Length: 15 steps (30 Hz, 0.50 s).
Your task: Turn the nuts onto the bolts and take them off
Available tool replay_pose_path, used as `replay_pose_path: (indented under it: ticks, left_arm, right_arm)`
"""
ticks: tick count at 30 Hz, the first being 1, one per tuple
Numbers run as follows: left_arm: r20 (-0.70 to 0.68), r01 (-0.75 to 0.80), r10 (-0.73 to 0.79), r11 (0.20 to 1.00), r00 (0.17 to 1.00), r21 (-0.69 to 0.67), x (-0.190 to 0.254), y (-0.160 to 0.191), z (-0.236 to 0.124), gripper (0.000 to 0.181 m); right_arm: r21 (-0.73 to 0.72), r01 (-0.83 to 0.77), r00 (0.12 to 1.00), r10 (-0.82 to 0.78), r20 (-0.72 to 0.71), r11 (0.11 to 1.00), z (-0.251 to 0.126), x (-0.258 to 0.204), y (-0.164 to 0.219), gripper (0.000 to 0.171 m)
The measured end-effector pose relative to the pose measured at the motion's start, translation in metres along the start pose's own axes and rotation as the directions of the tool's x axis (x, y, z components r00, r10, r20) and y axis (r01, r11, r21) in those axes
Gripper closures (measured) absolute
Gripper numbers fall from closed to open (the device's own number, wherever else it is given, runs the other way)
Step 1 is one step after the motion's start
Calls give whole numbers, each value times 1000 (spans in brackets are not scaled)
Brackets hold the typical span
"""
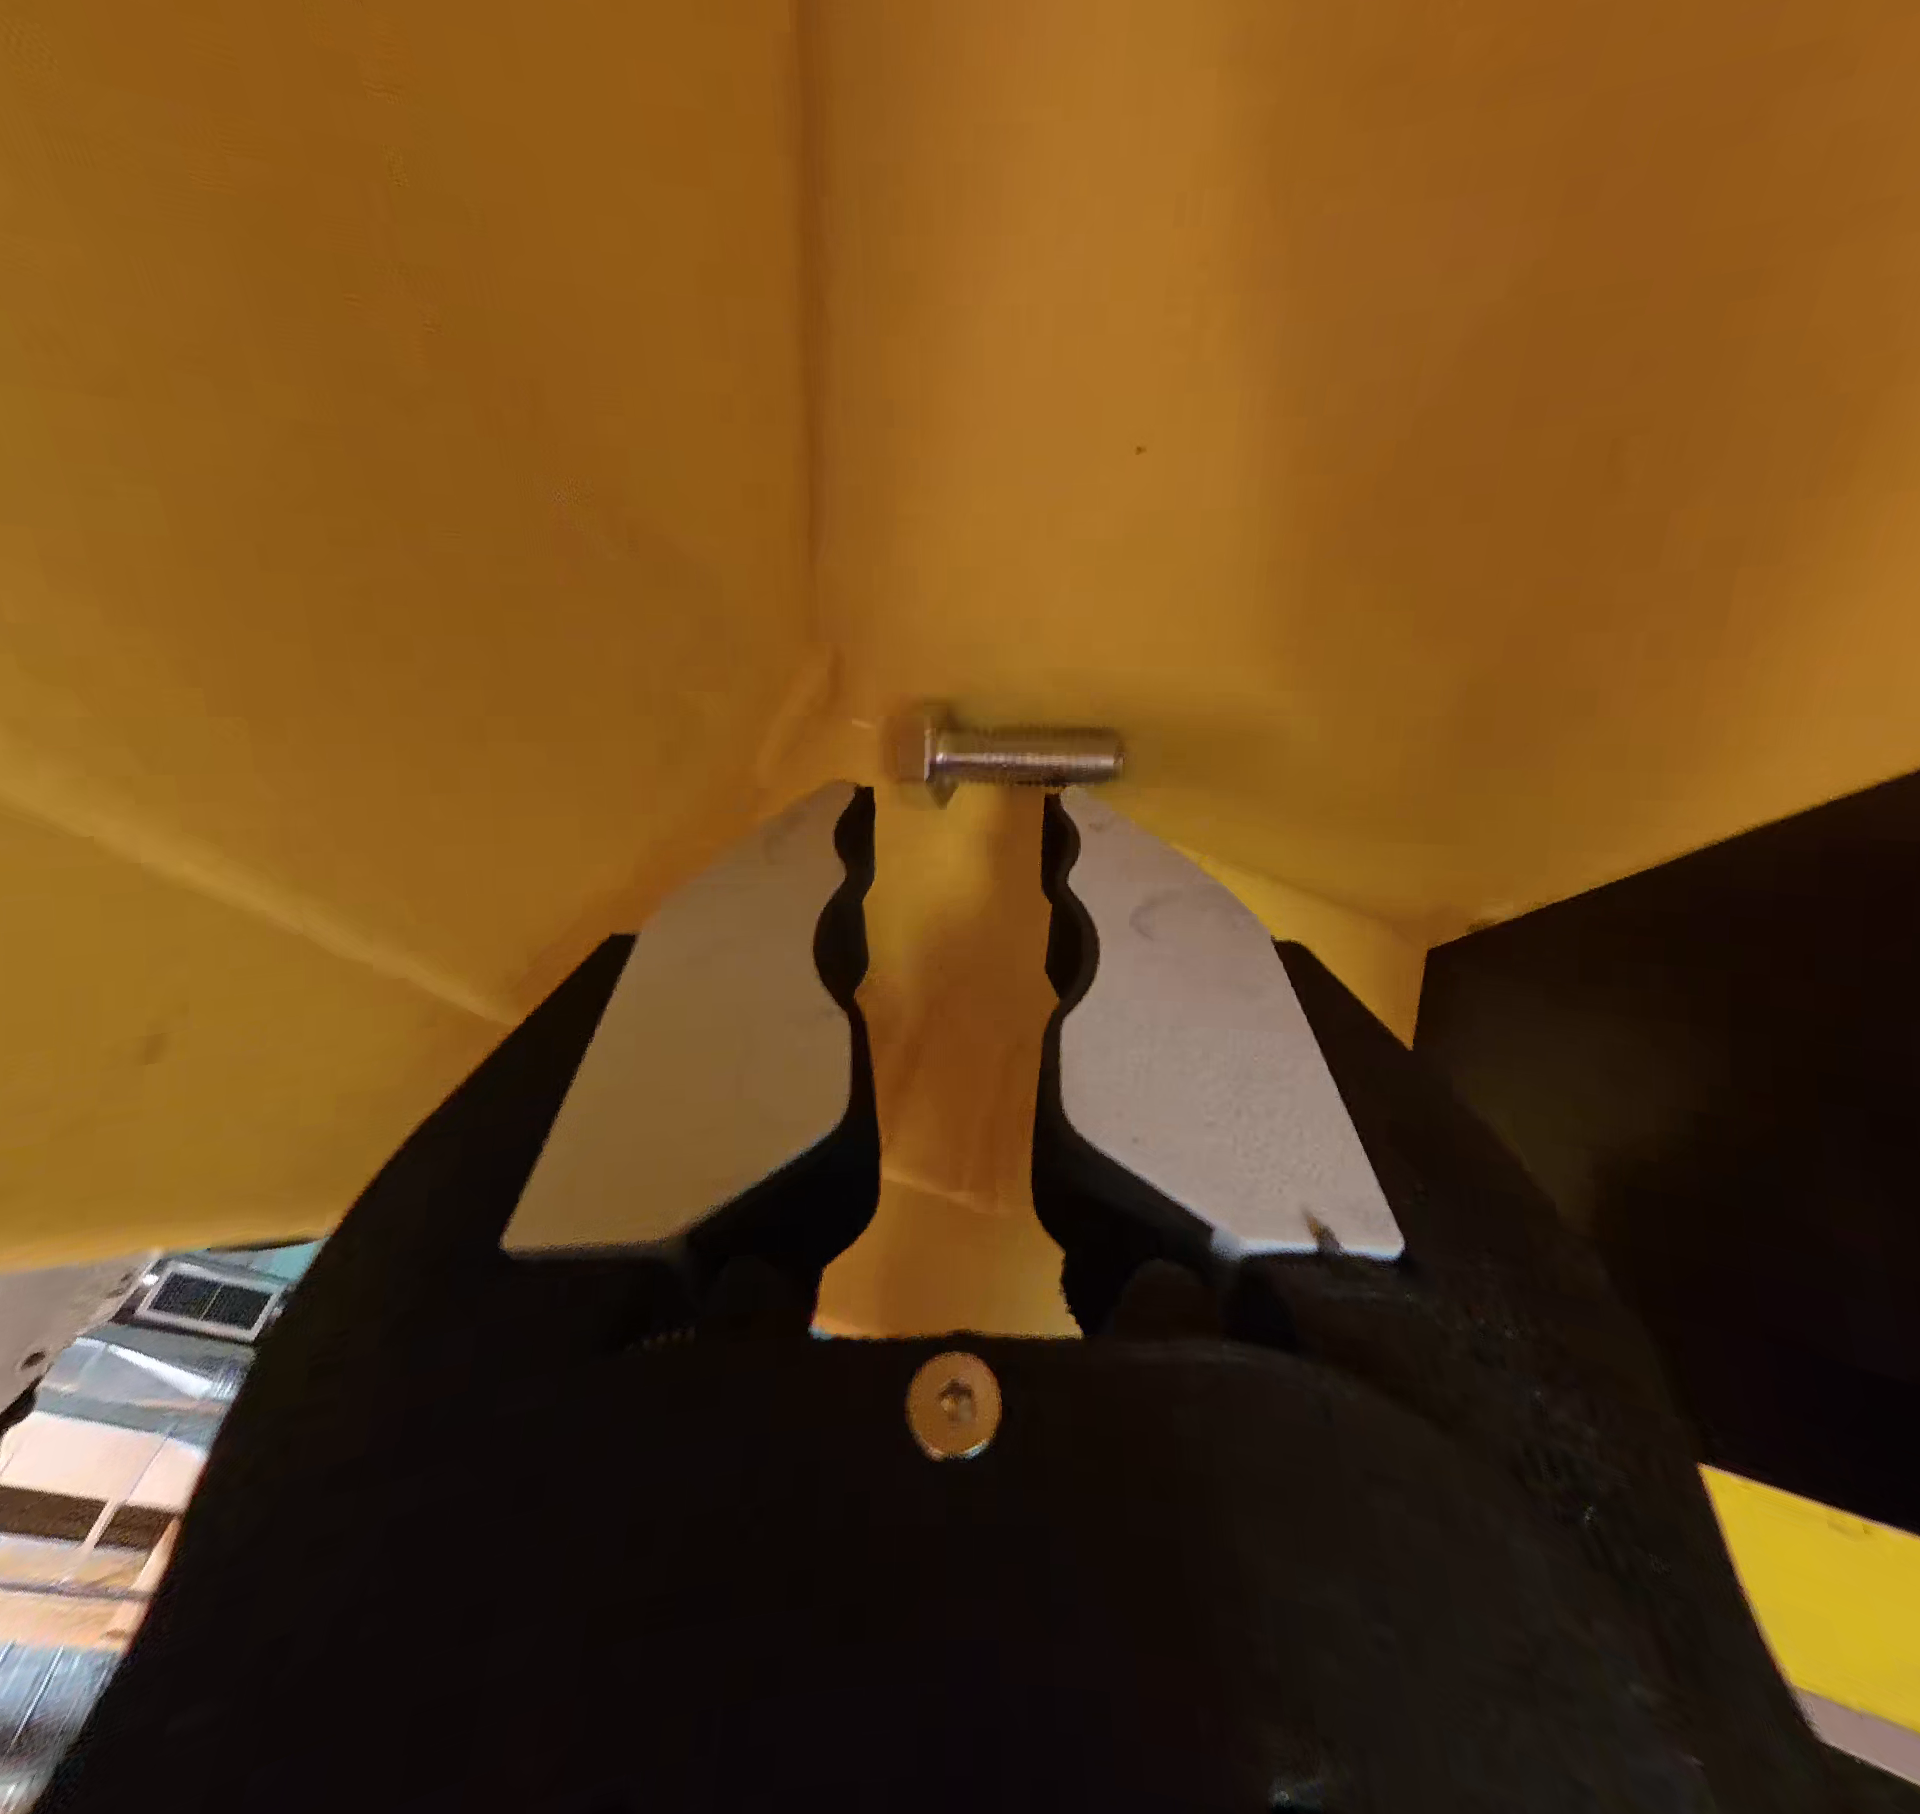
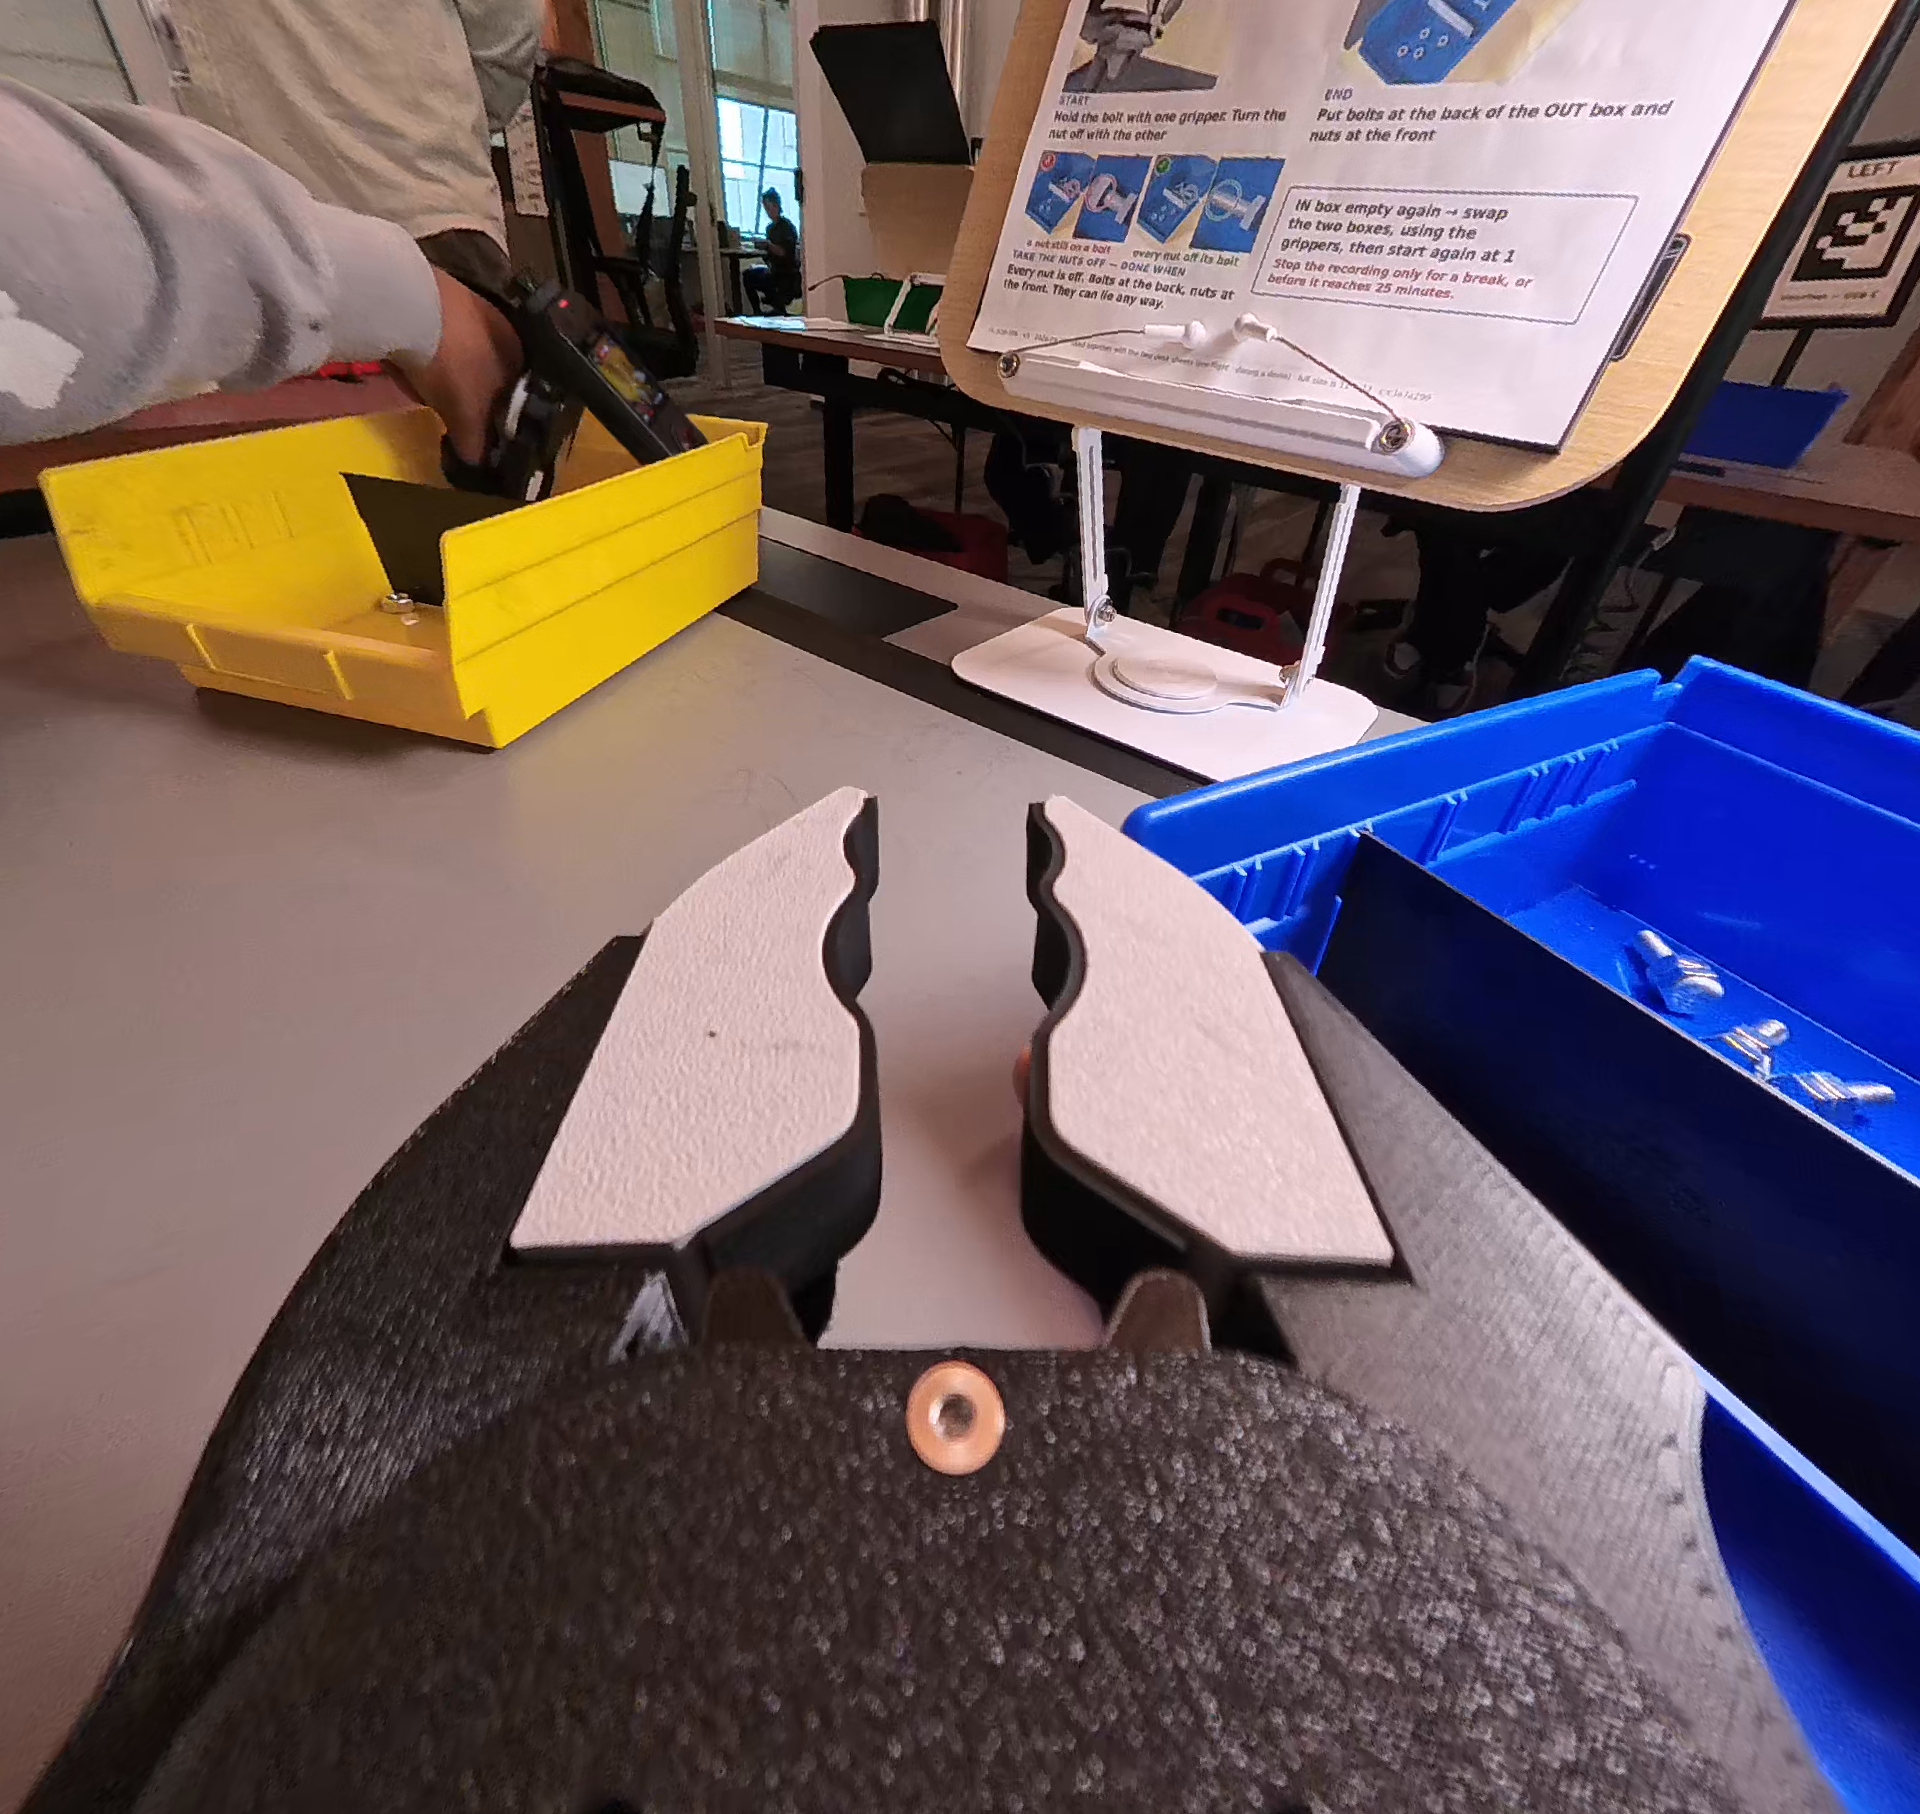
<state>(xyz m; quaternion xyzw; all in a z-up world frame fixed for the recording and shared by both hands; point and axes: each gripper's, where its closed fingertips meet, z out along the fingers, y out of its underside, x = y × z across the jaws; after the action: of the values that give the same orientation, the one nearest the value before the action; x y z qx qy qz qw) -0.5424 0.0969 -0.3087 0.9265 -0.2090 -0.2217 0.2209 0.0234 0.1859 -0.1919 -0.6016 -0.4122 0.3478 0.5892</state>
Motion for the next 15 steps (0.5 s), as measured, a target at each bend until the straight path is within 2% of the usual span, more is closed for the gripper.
replay_pose_path:
  ticks: [7, 12, 15]
  left_arm:
    - [-21, -14, 15, 996, 1000, 86, 0, -12, -1, 163]
    - [-23, 36, -32, 969, 999, 244, 1, -14, -27, 164]
    - [-29, 107, -104, 911, 994, 398, -3, -11, -61, 164]
  right_arm:
    - [-12, -26, 1000, 26, 3, 1000, 2, 4, 6, 144]
    - [-7, -25, 1000, 25, 9, 1000, 1, 1, 4, 144]
    - [7, -12, 1000, 12, 13, 1000, 0, -2, -1, 144]
